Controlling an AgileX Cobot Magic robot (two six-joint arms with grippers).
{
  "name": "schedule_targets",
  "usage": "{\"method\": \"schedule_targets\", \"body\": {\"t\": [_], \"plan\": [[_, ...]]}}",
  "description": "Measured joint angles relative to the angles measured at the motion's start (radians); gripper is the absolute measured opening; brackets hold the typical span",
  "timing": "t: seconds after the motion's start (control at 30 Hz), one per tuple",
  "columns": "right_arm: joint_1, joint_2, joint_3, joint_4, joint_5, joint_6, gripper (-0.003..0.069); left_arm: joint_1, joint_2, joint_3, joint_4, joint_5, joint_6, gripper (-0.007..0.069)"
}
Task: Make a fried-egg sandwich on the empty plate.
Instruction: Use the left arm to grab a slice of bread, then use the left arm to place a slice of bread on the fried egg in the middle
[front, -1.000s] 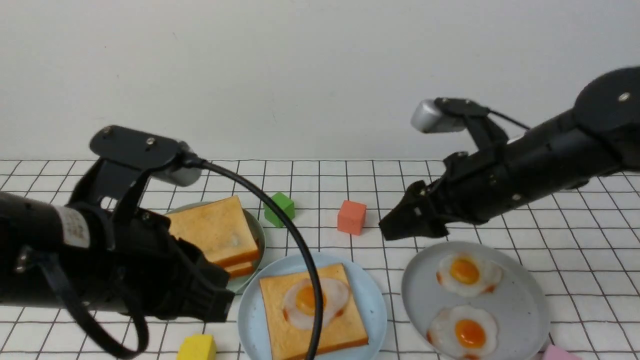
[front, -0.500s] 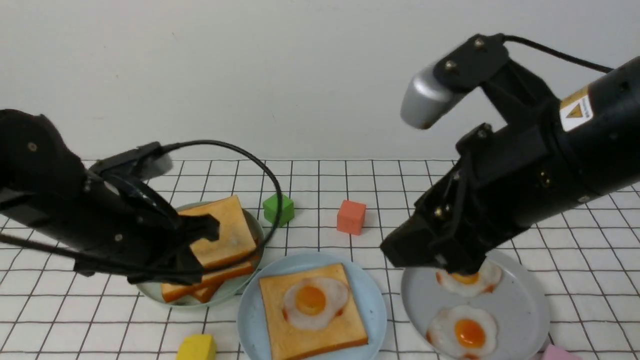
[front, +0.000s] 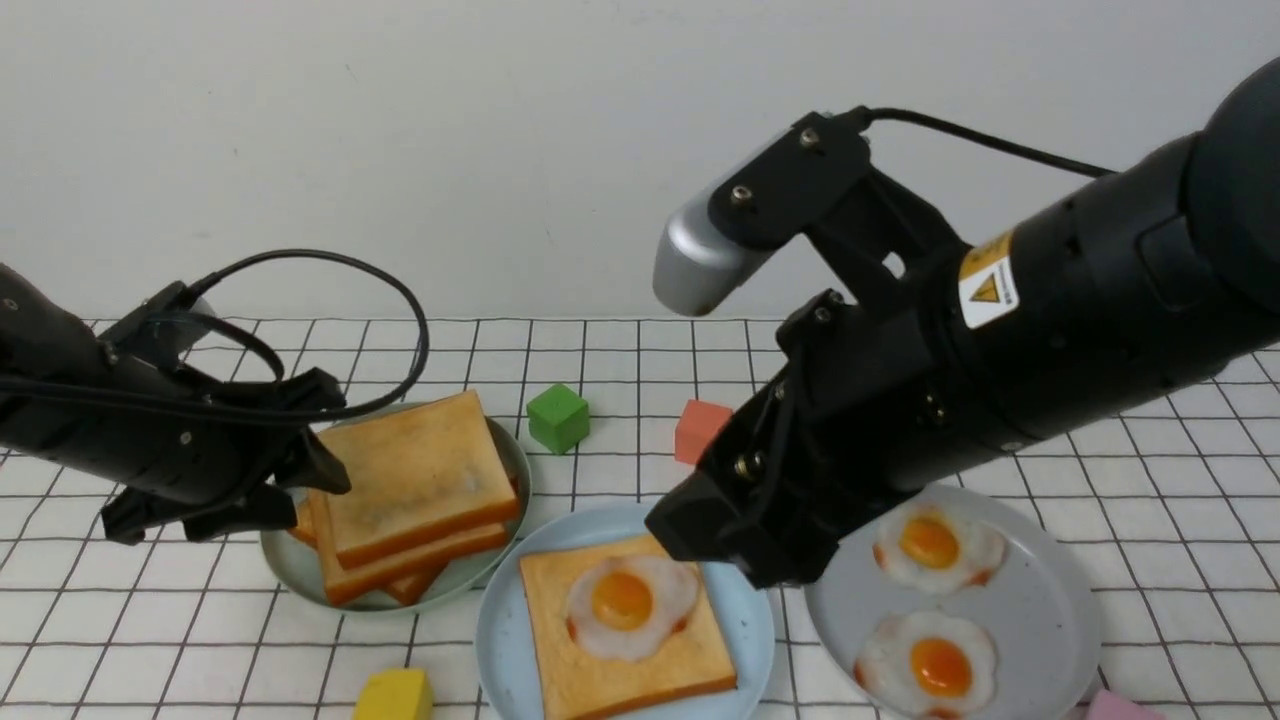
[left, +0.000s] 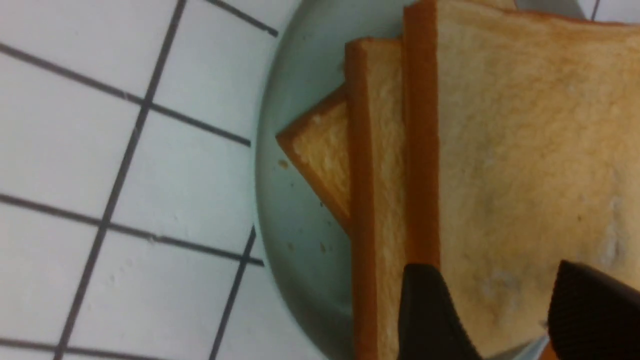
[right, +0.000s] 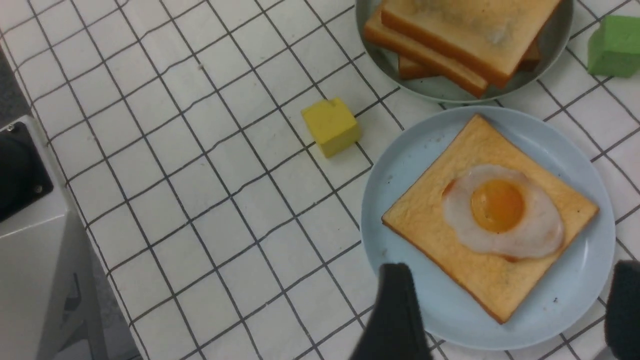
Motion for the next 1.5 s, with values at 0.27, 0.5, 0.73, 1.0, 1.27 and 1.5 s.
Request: {"method": "schedule_targets", "body": {"t": [0.27,0.5,0.73,1.0,1.27,1.5], "plan": [[0.000,0.001,0.000,-0.001,-0.004,0.001,0.0535,0.000,0.086,-0.003,-0.124,-0.075,0.083,0.0358],[0.000,0.001,0.000,-0.005,-0.005,0.018,0.0535,0.000,0.116,-0.008,-0.201,-0.084,0.173,0.0282],[0.000,0.007,0.000,-0.008,0.003,0.018,0.0535,0.000,0.123,-0.010,-0.221,-0.084,0.187,0.0146],[0.000,0.009,0.000,-0.014,0.014,0.069,0.0535,0.000,0.096,-0.011,-0.194,-0.069,0.194,0.0027],[0.000,-0.031,0.000,-0.095,0.027,0.142,0.0533,-0.064,-0.087,0.021,-0.199,0.033,0.218,0.0027],[0.000,-0.041,0.000,-0.164,0.031,0.209,0.0533,-0.314,-0.116,0.197,-0.471,-0.120,0.272,0.0027]]}}
